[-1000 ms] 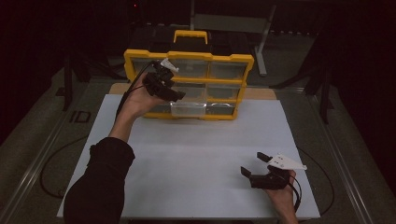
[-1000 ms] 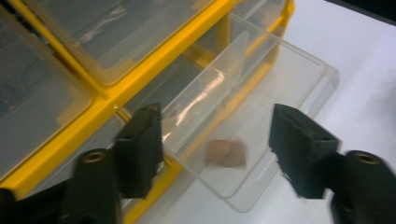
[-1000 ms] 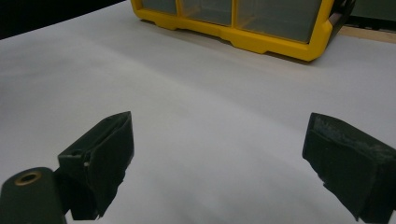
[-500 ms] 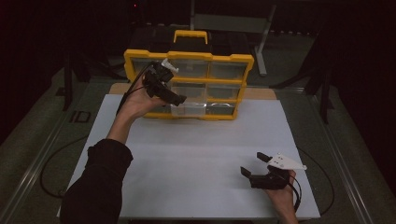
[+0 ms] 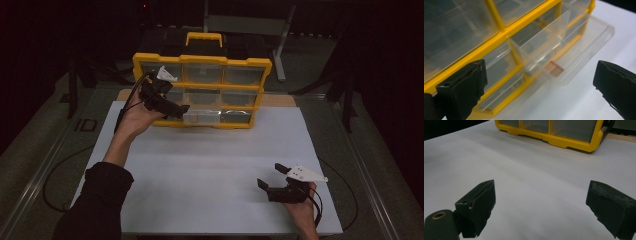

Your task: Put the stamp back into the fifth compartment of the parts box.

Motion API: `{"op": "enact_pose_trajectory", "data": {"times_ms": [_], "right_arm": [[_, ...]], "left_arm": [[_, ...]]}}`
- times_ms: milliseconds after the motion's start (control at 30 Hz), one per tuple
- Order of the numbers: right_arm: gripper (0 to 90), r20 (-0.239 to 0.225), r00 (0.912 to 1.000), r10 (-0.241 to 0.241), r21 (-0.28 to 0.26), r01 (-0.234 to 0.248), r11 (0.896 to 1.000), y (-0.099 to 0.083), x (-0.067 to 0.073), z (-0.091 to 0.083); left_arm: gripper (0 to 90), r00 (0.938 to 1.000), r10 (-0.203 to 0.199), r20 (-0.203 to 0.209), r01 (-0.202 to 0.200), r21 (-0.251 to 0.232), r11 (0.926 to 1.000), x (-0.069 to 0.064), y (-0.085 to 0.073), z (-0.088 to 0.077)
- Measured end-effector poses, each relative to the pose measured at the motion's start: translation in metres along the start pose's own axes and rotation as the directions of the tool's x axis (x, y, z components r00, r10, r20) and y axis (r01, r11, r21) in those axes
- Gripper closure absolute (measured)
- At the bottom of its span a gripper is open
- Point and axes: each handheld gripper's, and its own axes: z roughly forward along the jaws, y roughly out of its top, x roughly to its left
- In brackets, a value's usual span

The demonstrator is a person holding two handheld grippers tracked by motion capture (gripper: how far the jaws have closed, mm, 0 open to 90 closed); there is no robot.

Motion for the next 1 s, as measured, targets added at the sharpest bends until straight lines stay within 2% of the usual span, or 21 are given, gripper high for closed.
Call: {"op": "enact_pose_trajectory", "data": {"times_ms": [133,333,467,700,800,933,1000], "right_arm": [[8.8,-0.002,1.0,0.0,0.001,0.0,1.0,0.0,0.001,0.001],[8.8,-0.002,1.0,0.0,0.001,0.0,1.0,0.0,0.001,0.001],[8.8,-0.001,1.0,0.001,0.0,-0.001,1.0,0.0,0.0,0.0],[8.8,0.0,1.0,0.0,-0.001,0.0,1.0,0.0,0.001,0.0],[8.8,0.002,1.0,0.001,-0.003,-0.001,1.0,0.0,0.001,0.0],[8.8,0.001,1.0,-0.004,-0.003,0.004,1.0,0.0,0.002,0.001],[8.8,0.003,1.0,-0.007,-0.003,0.007,1.0,0.001,0.002,0.001]], "left_arm": [[0.1,0.9989,0.013,-0.046,-0.014,-0.022,0.9997,-0.007,-0.02,-0.006],[0.1,0.9976,-0.01,-0.068,0.005,-0.063,0.998,-0.018,-0.057,-0.005],[0.1,0.9942,-0.022,-0.105,0.011,-0.097,0.9952,-0.024,-0.082,-0.005],[0.2,0.993,-0.04,-0.111,0.025,-0.129,0.9914,-0.037,-0.125,-0.005],[0.2,0.9926,-0.052,-0.11,0.036,-0.15,0.9881,-0.039,-0.143,-0.007],[0.2,0.9881,-0.099,-0.117,0.074,-0.206,0.9757,-0.038,-0.167,-0.011],[0.2,0.9867,-0.11,-0.12,0.083,-0.214,0.9733,-0.039,-0.178,-0.012]]}}
